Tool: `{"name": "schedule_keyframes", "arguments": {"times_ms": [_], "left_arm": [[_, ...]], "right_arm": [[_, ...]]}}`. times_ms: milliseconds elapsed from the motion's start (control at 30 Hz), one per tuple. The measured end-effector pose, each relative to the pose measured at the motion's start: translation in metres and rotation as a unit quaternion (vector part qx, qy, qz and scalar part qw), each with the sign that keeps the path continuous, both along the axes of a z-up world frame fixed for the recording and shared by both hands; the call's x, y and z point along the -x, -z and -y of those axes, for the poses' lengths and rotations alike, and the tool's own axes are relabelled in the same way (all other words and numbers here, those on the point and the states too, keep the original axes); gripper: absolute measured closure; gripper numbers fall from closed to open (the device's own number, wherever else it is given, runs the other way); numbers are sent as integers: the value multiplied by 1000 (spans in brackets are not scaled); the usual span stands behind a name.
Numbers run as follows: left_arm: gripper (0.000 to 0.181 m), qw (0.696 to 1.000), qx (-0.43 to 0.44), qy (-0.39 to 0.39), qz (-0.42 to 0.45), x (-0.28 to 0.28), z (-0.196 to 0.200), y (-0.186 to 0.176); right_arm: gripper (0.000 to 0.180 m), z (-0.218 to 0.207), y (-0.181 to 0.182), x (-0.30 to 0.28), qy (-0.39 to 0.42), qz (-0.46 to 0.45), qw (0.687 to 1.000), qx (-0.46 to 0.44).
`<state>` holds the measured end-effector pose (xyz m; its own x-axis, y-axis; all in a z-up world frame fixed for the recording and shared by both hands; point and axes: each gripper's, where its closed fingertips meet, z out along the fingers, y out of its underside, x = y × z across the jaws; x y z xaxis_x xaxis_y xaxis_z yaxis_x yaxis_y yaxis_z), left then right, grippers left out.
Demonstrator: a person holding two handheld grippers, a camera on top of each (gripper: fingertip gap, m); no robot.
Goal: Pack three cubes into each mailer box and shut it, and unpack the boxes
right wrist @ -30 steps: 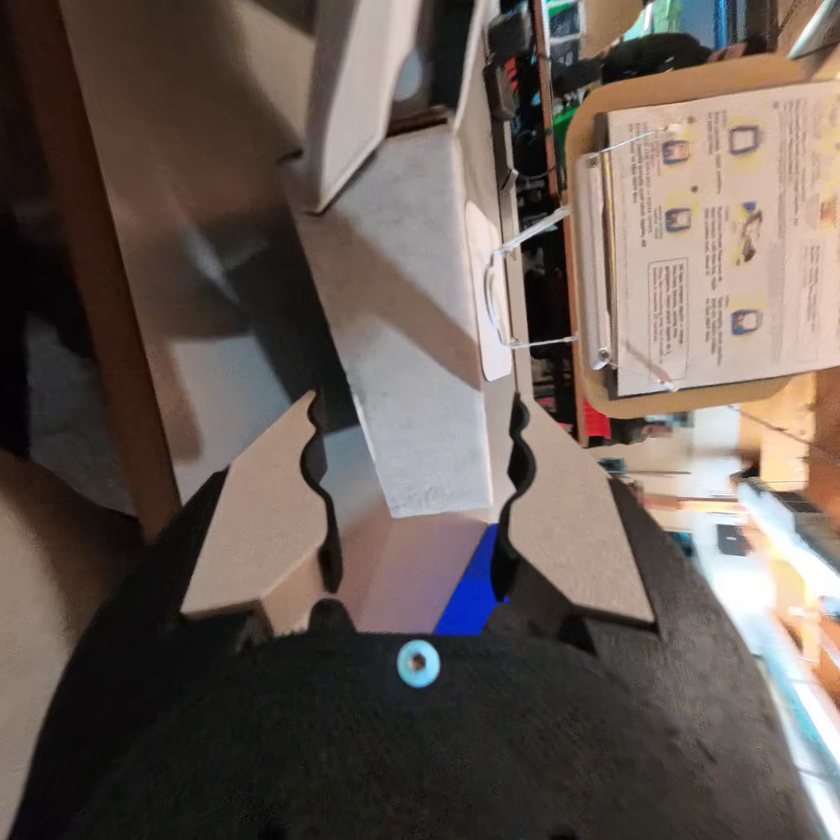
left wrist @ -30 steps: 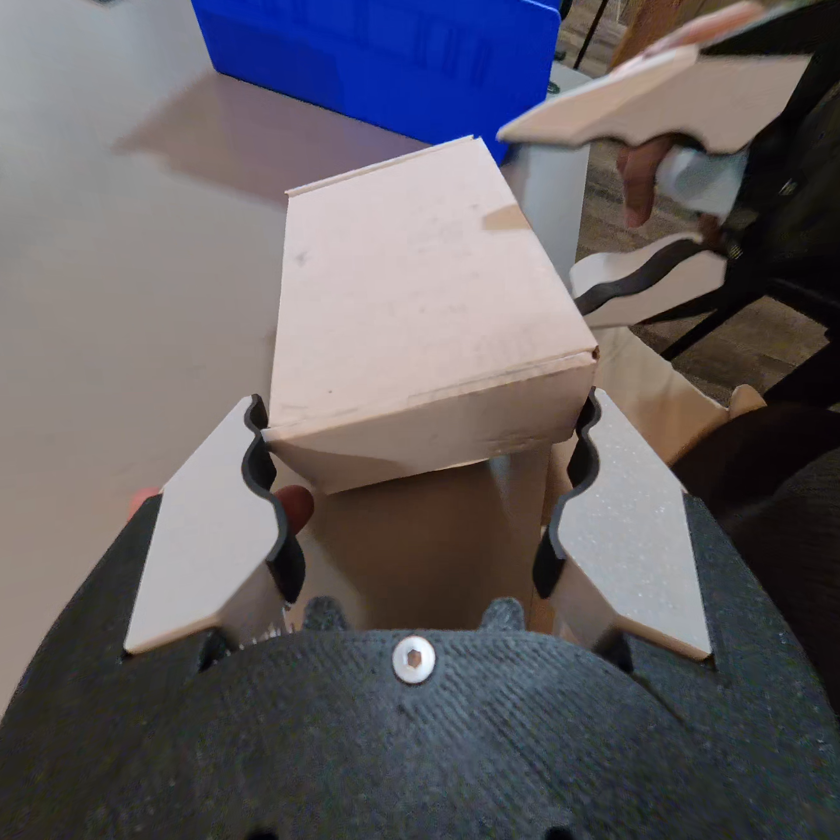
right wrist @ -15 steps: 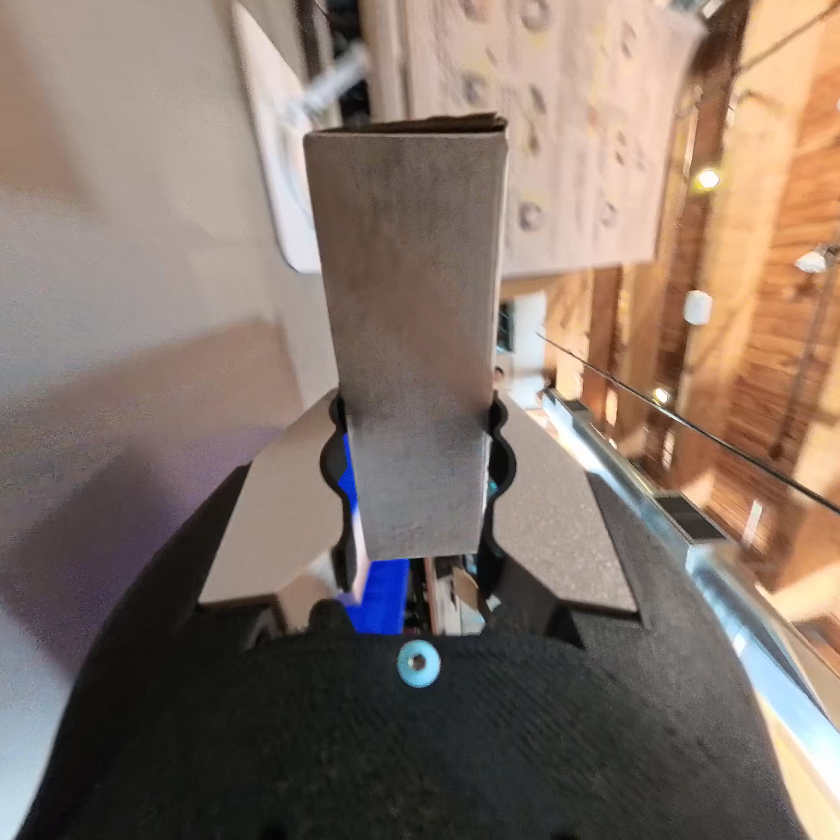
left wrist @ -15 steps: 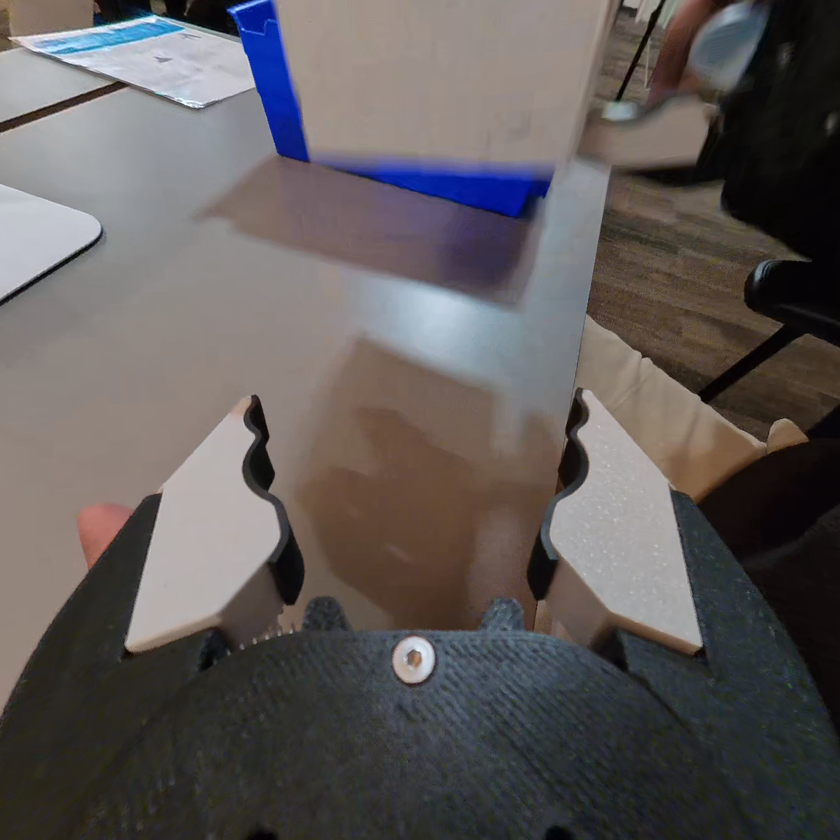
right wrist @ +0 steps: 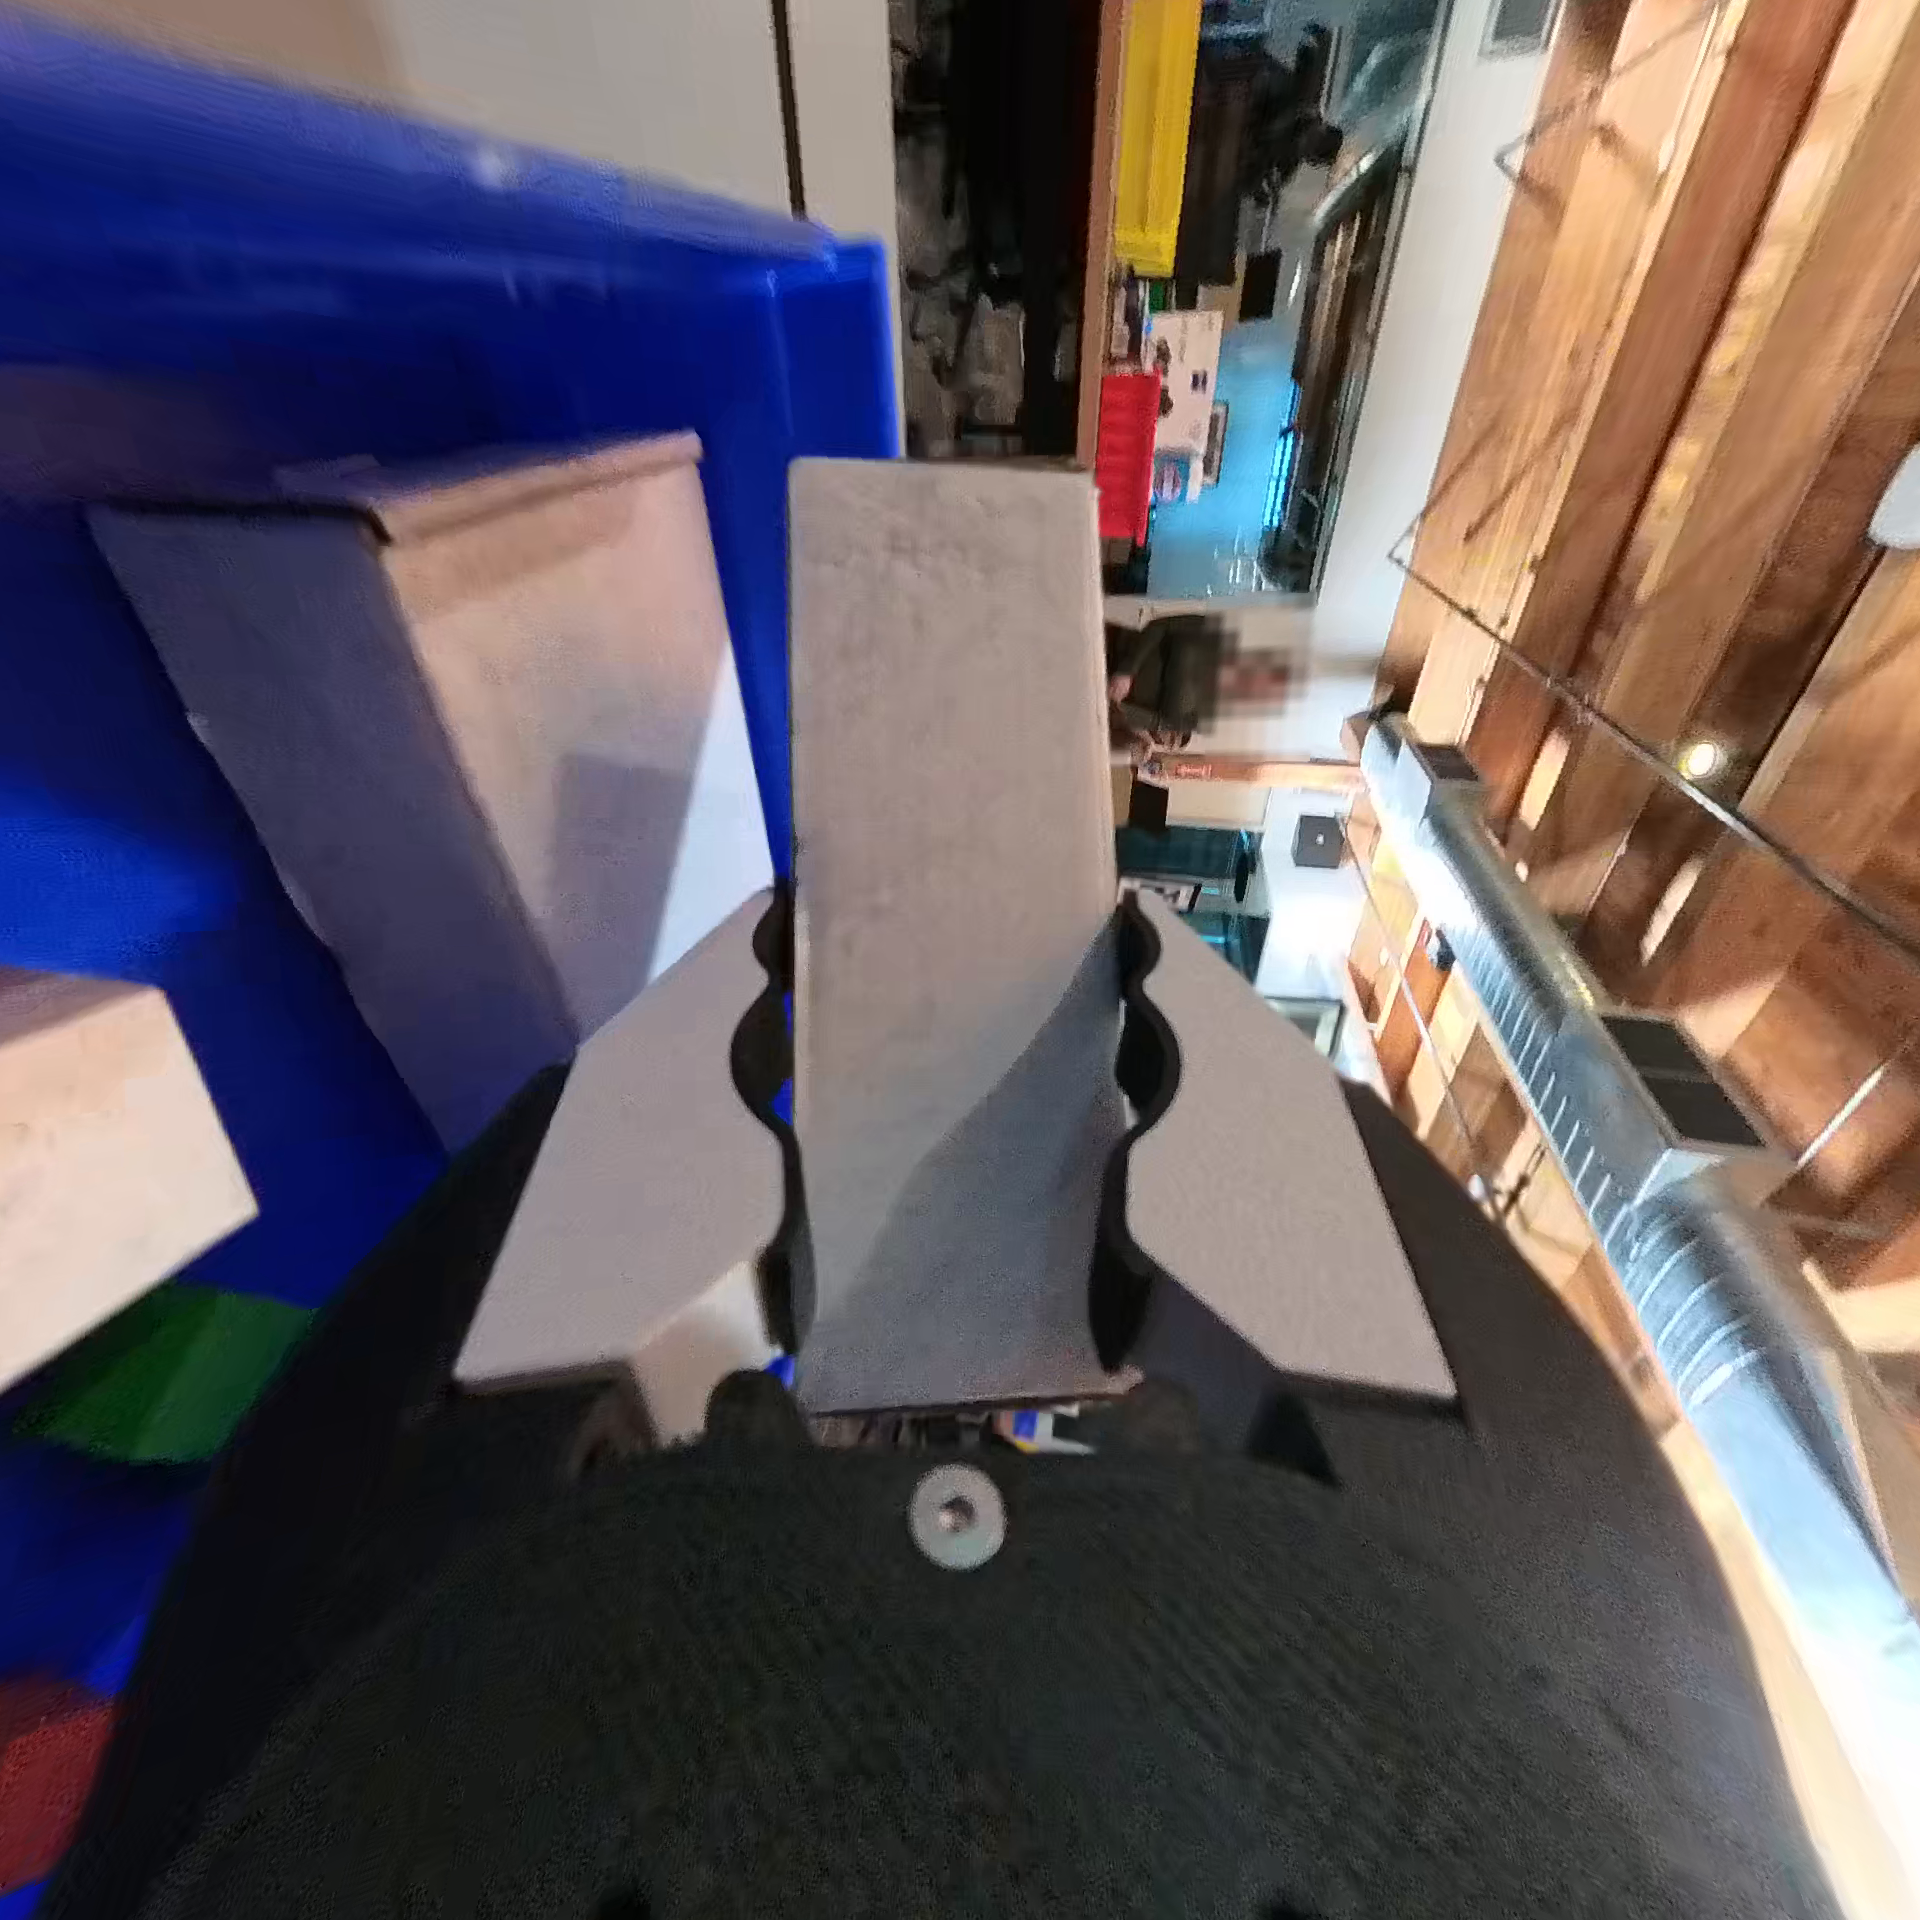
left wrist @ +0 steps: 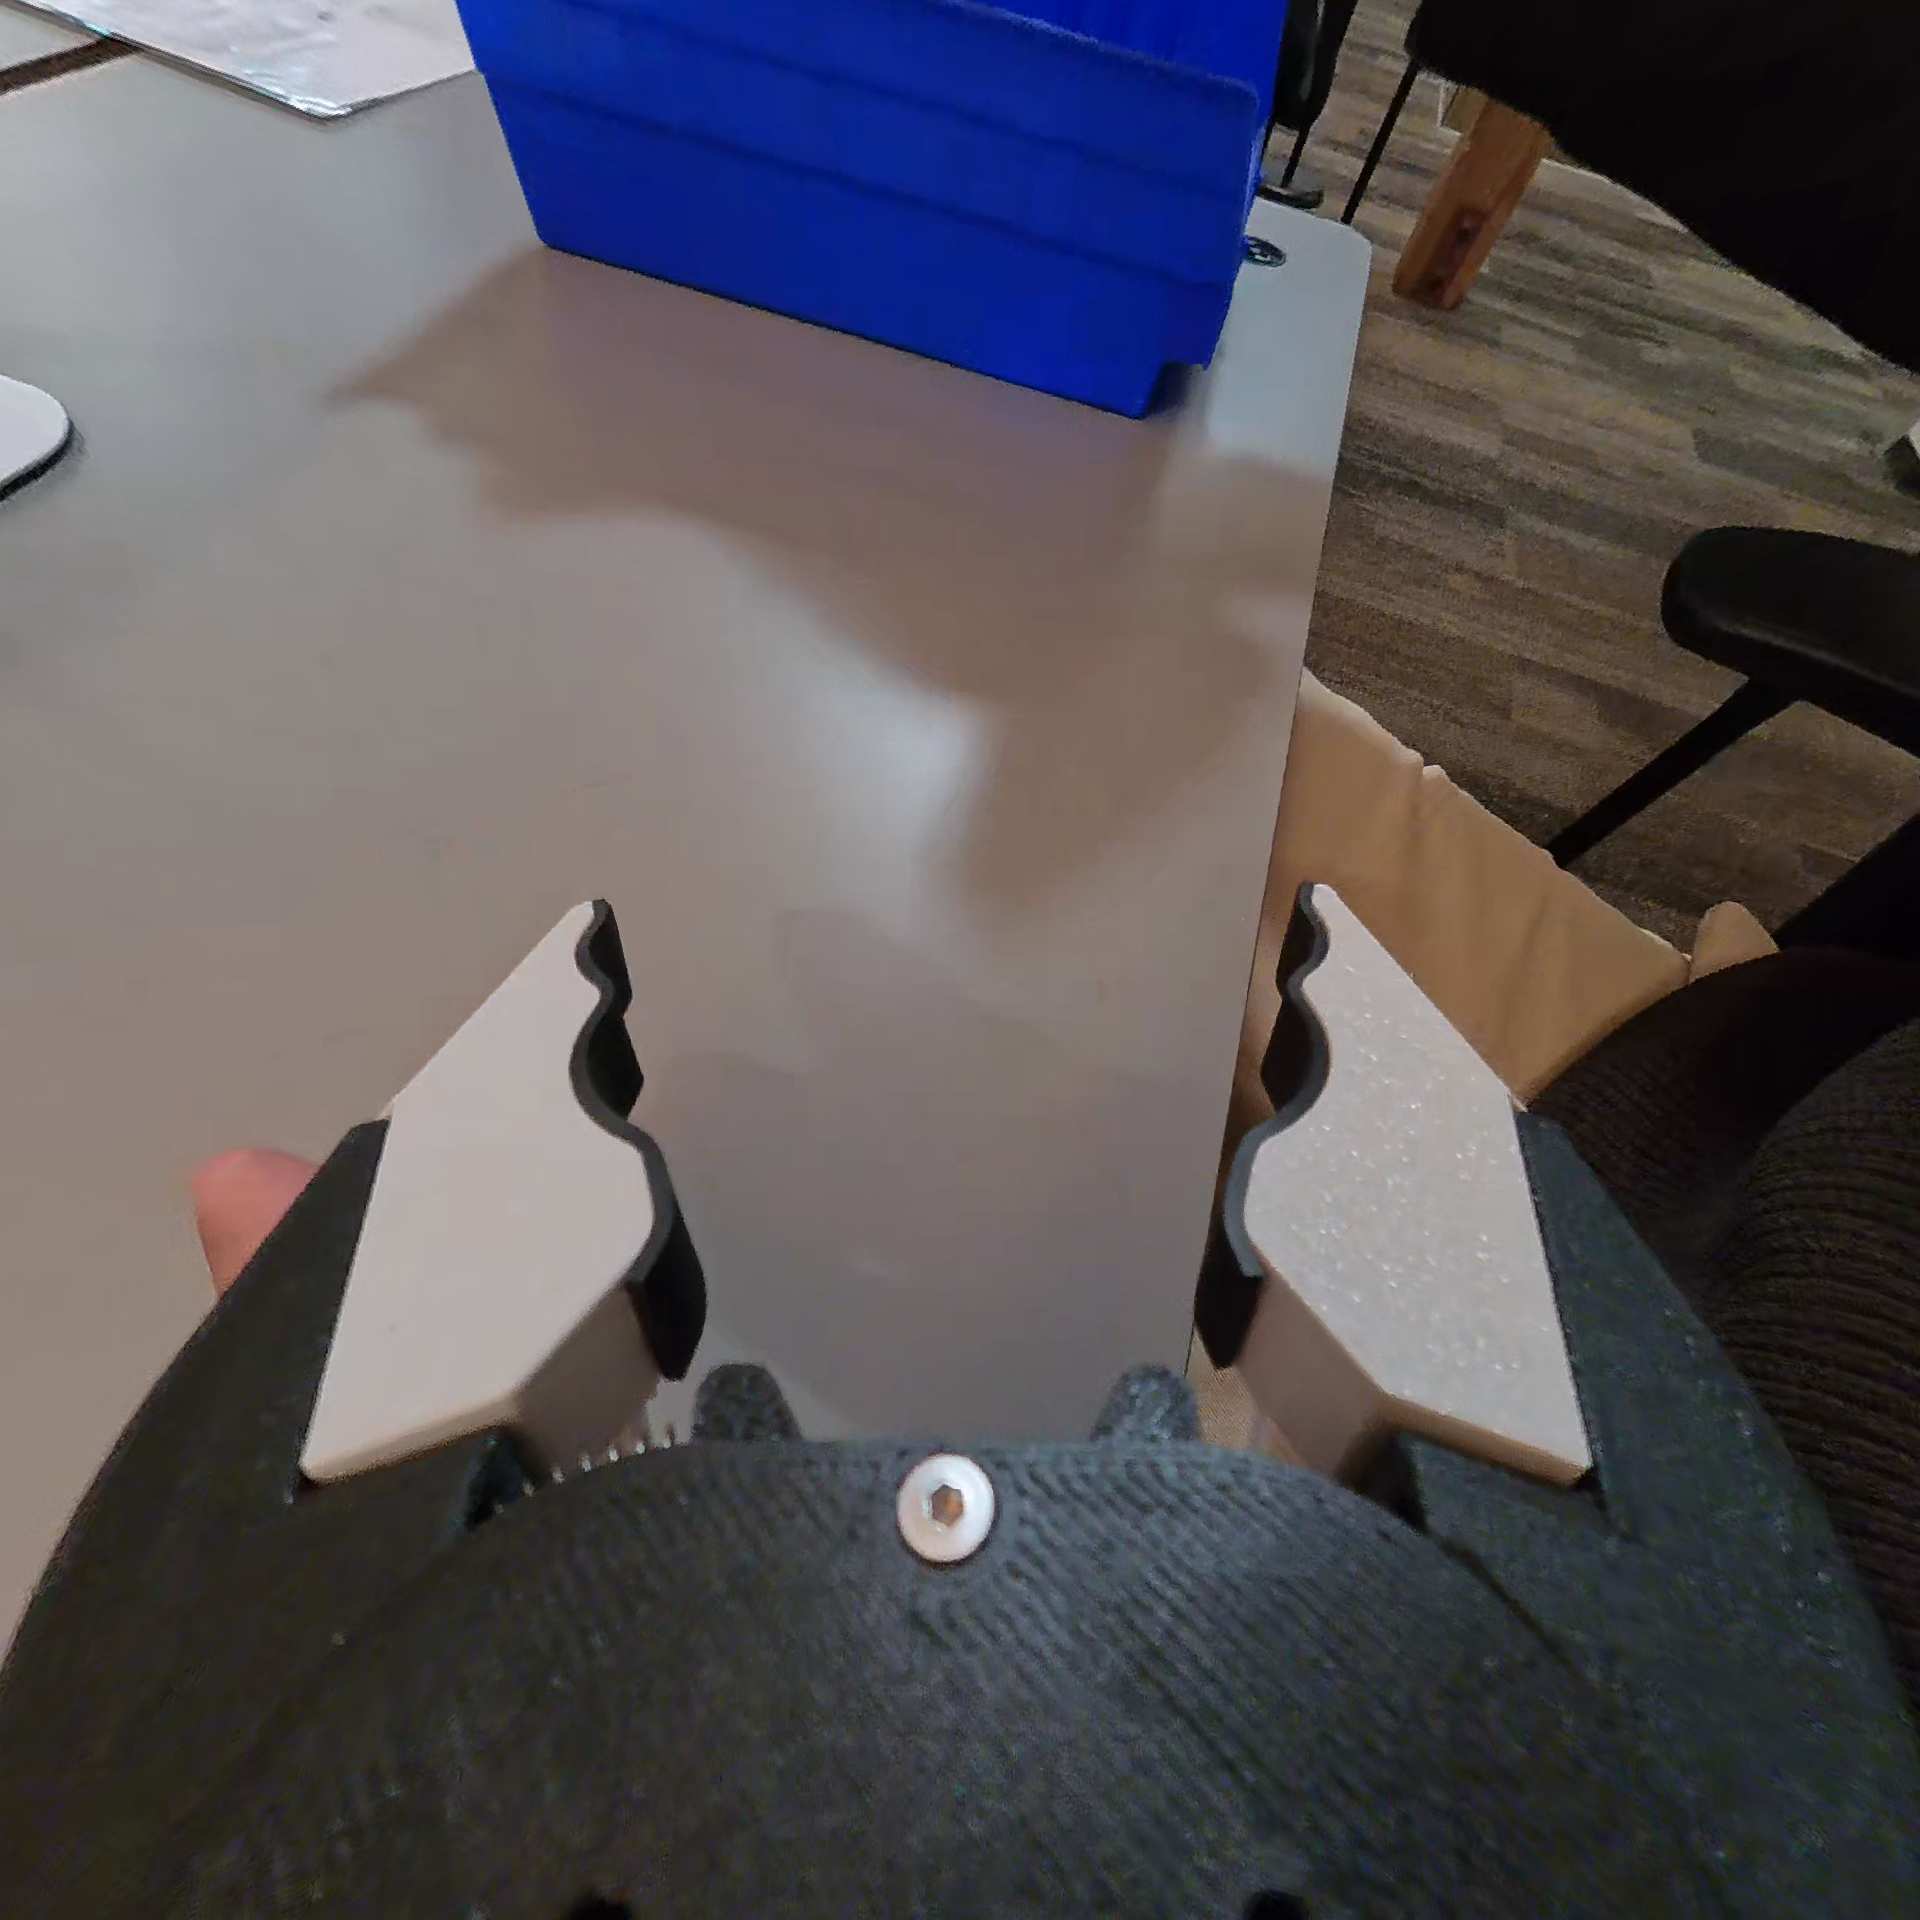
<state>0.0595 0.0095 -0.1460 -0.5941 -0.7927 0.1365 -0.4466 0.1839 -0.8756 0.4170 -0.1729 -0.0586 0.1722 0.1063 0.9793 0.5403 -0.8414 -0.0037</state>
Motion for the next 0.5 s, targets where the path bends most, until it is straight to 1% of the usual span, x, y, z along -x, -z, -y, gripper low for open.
{"name": "schedule_keyframes", "arguments": {"times_ms": [133,300,500], "left_arm": [[59,1000,6,-4,-5,1,-3,1],[61,1000,4,-12,-5,4,-6,3],[61,1000,-7,-16,5,9,-2,0]], "right_arm": [[118,-15,9,18,-33,-12,999,5],[119,-15,26,35,-61,-22,998,12],[118,6,31,37,-36,-78,996,-14]]}}
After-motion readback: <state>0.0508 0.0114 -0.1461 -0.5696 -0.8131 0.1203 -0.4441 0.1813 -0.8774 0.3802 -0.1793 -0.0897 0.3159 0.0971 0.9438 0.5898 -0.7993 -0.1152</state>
